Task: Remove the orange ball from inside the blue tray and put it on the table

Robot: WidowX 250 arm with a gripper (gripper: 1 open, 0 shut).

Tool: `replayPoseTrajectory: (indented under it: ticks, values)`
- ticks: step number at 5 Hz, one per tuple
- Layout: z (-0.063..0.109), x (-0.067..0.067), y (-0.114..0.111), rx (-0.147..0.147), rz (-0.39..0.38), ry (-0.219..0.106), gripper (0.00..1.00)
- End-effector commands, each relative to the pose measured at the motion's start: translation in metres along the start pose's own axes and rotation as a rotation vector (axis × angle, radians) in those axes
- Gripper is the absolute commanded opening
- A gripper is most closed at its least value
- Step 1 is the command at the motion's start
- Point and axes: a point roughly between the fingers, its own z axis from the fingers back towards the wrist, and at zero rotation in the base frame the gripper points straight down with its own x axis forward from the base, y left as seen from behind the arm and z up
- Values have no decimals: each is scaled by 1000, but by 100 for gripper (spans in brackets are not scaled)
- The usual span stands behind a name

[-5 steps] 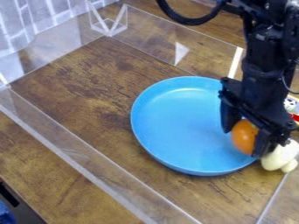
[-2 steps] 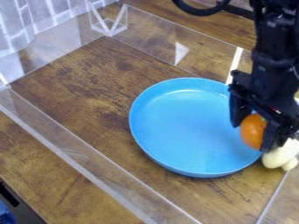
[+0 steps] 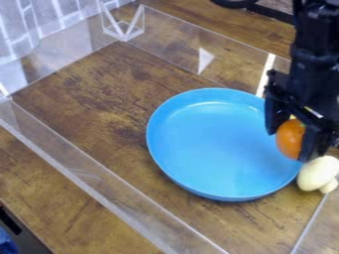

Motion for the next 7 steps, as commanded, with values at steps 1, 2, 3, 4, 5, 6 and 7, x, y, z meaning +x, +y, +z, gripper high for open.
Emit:
replayPoseTrajectory:
  ticks: [1, 2, 3, 4, 5, 6, 7]
  values:
    - [23, 13, 11, 12, 7, -65, 0]
    - [23, 17, 14, 10, 0, -63, 0]
    - [22, 20, 16, 8, -7, -61, 0]
    - [21, 24, 18, 6, -15, -59, 0]
    - [21, 29, 22, 5, -23, -57, 0]
    - [20, 36, 26, 4, -31, -56, 0]
    - [18, 43, 31, 3, -39, -54, 0]
